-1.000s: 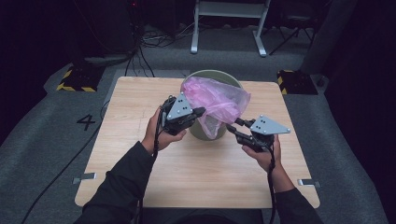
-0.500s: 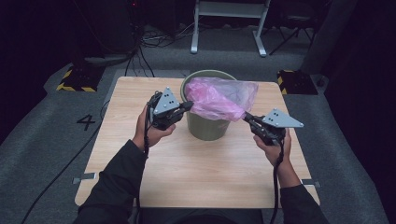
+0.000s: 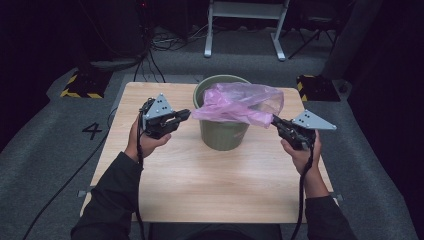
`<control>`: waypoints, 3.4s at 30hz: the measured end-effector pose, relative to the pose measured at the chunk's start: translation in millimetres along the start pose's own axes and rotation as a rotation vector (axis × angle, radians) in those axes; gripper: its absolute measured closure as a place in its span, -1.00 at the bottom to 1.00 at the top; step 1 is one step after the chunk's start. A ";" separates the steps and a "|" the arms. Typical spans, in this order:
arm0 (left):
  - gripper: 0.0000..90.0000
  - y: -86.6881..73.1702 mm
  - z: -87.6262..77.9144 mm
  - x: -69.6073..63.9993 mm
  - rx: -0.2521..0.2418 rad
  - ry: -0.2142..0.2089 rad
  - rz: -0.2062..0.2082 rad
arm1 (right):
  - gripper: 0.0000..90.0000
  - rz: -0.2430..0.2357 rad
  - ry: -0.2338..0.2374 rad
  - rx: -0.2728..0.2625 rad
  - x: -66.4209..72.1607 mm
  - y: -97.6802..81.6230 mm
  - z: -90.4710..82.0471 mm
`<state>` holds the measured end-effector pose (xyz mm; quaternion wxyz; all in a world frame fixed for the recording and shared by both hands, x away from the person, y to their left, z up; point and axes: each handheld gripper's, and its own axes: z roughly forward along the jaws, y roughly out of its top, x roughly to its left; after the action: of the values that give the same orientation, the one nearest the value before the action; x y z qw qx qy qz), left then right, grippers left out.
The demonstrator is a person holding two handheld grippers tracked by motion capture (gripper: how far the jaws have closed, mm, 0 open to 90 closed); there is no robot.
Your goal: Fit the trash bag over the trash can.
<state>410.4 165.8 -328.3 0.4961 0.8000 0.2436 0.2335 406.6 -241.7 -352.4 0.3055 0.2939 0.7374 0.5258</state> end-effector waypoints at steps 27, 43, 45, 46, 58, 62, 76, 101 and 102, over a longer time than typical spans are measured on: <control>0.73 73.2 39.4 -15.2 0.047 0.059 0.095 | 0.96 -0.170 0.163 0.063 24.7 2.8 -8.2; -0.33 44.9 6.3 -15.5 -0.066 -0.035 -0.011 | -0.07 -0.122 0.135 -0.009 25.7 13.9 -14.3; -0.43 41.1 1.1 -24.9 -0.071 -0.003 0.005 | -0.03 -0.133 0.117 -0.006 25.4 17.8 -10.9; -0.44 38.9 -0.5 -29.4 -0.076 -0.008 0.015 | -0.03 -0.138 0.114 -0.006 25.3 19.7 -9.2; -0.42 27.5 -7.8 -77.9 -0.121 -0.002 0.156 | 0.27 -0.180 0.117 -0.007 32.0 41.7 2.1; -0.43 25.8 9.8 -73.8 -0.037 0.070 0.190 | 0.25 -0.183 0.127 0.012 32.4 41.6 3.3; -0.50 20.1 30.8 -27.9 0.093 0.157 0.196 | -0.19 -0.154 0.234 0.019 30.1 39.9 -5.0; 1.00 2.4 22.9 -5.5 0.162 0.122 0.196 | 0.95 -0.201 0.029 0.020 28.6 58.3 21.8; 1.00 1.6 19.9 -3.4 0.157 0.105 0.187 | 0.96 -0.191 0.007 0.026 25.0 59.1 24.5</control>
<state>420.2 149.6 -335.2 0.3948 0.8422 0.2112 0.3006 415.8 -192.0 -305.9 0.3477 0.2244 0.7700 0.4856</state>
